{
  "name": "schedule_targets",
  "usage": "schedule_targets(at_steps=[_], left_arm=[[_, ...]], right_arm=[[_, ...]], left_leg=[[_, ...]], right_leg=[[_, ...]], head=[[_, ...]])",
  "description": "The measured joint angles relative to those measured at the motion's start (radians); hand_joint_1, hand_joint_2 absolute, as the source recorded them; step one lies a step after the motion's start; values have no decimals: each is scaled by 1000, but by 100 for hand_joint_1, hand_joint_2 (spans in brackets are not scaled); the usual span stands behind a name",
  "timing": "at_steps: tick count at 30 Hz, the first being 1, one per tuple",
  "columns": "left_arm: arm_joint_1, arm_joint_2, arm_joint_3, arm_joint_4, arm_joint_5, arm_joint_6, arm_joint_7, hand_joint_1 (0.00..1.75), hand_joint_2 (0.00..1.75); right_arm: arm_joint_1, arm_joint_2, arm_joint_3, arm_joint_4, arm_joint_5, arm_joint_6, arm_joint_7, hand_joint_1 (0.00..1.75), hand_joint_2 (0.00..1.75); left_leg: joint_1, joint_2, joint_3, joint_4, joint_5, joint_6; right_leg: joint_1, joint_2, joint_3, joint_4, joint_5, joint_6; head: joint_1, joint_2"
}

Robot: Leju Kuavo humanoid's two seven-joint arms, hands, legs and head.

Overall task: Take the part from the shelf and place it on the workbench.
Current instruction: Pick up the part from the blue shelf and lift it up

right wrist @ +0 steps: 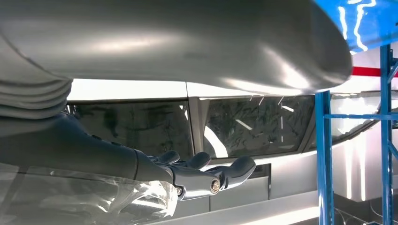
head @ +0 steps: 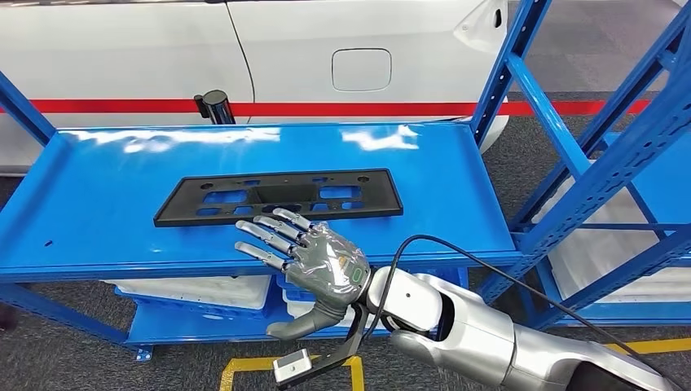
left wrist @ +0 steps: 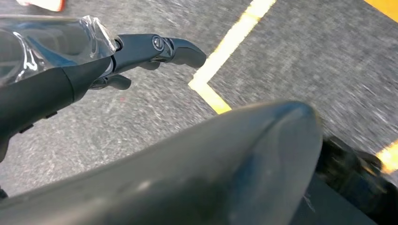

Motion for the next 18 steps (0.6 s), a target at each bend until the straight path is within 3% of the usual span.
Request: schedule_targets(at_steps=[2,3,4,6,8,11,13,14,16,17,18], left_arm=[[0,-2,0,0,0,-1,0,0,0],[0,-2,0,0,-1,-2,0,0,0],[1,-2,0,0,-1,-2,1,0,0],[0,-2,0,0,-4,-2,0,0,0],[-4,-4,0,0,-10,-3,-4,0,0],[-7,-5,0,0,-17,-10,-10,0,0],[-8,-5,0,0,-19,-17,-11,0,0],[-9,-5,0,0,-21,-20,-12,0,0],[-11,-6,0,0,-25,-24,-13,0,0],[-11,-6,0,0,-27,-26,-13,0,0],[-10,-6,0,0,-28,-28,-13,0,0]], right_arm=[[1,0,3,4,2,4,-3,0,175],[1,0,5,7,4,5,-4,0,175],[1,0,6,9,6,6,-6,0,175],[-2,2,10,13,8,10,-8,0,175],[-9,6,13,17,9,14,-10,0,175],[-20,14,19,25,21,22,-10,0,175],[-31,22,25,32,34,30,-10,0,175],[-37,27,27,37,39,34,-10,0,175],[-45,38,32,50,45,44,-10,0,175],[-47,43,36,58,47,48,-9,0,175],[-50,47,40,66,47,52,-9,0,175]], left_leg=[[1,-1,11,0,-11,2],[3,-2,19,0,-17,1],[4,-3,29,0,-24,-2],[8,-7,50,0,-38,-10],[7,-11,59,0,-50,-22],[7,-12,59,-5,-57,-39],[10,-9,50,20,-76,-50],[11,-7,30,65,-100,-54],[11,-5,-47,208,-160,-60],[11,-4,-86,274,-179,-61],[11,-4,-112,307,-180,-62]], right_leg=[[-6,0,-88,135,-32,7],[-9,0,-113,159,-21,9],[-12,0,-118,139,12,11],[-17,0,-76,-1,110,13],[-15,1,-33,-120,164,9],[-10,3,-27,-144,164,-5],[-12,2,-23,-149,164,-18],[-14,1,-20,-152,163,-24],[-12,0,-18,-152,159,-32],[-10,0,-17,-152,157,-35],[-9,0,-16,-151,156,-36]], head=[[0,0],[0,0],[0,0],[0,0],[0,0],[-1,0],[-1,0],[-2,0],[-3,0],[-3,0],[-3,0]])
